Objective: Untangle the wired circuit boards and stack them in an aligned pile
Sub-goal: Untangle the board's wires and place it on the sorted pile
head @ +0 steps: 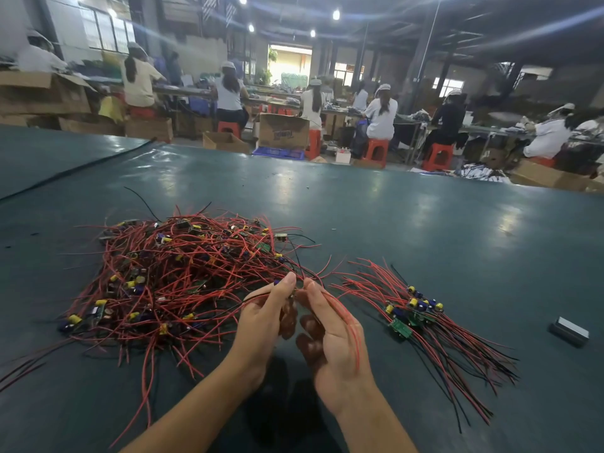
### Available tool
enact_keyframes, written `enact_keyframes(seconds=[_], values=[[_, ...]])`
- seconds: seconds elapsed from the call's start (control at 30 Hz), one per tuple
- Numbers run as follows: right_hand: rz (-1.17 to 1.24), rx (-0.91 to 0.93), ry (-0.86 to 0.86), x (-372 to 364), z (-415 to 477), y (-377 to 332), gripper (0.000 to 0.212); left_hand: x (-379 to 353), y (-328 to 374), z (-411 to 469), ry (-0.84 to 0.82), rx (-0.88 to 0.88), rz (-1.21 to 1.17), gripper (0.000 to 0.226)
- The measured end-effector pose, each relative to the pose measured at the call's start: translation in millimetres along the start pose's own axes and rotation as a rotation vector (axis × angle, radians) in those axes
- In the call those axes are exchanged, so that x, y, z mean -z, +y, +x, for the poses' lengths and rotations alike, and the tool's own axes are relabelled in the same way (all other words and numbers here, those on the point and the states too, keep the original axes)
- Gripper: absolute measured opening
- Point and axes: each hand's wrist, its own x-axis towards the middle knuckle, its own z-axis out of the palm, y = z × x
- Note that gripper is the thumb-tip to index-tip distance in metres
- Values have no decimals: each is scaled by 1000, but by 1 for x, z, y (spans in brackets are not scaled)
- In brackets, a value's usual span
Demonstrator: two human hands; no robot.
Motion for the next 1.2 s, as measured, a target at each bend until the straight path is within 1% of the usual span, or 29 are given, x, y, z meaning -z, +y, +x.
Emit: enact_keyframes(seconds=[0.03,0.1,0.13,0.2,0.23,0.33,0.37,0.43,0.53,0.63,0.8,1.03,1.13,1.2], values=[[54,-33,4,1,1,2,20,-2,1,-1,2,-5,0,52],[111,-83,-15,1,4,5,26,-5,3,-3,19,-46,2,68],[103,-98,-23,2,6,7,28,-6,3,-5,24,-66,13,75],[85,-99,-24,5,9,9,32,-7,2,-6,14,-86,30,80],[82,-93,-17,6,10,10,35,-7,1,-5,-1,-83,34,76],[67,-35,28,6,10,11,38,-4,-4,-2,-55,-61,68,46],[44,4,55,7,10,12,38,-4,-5,-2,-74,-65,86,40],[-49,83,113,9,10,15,33,-4,-6,-2,-90,-82,128,35],[-188,138,169,10,12,18,30,-4,-10,-3,-98,-81,156,37],[-223,123,192,11,13,19,32,-4,-10,-5,-88,-70,169,39],[-226,121,249,14,17,19,31,-4,-10,-6,-104,-103,214,37],[-226,113,272,14,23,21,34,-6,-8,-5,-59,-30,156,43],[-217,94,268,16,23,22,27,-6,-8,-6,-70,-38,144,48],[-179,72,267,16,23,20,22,-5,-8,-6,-75,-31,136,47]])
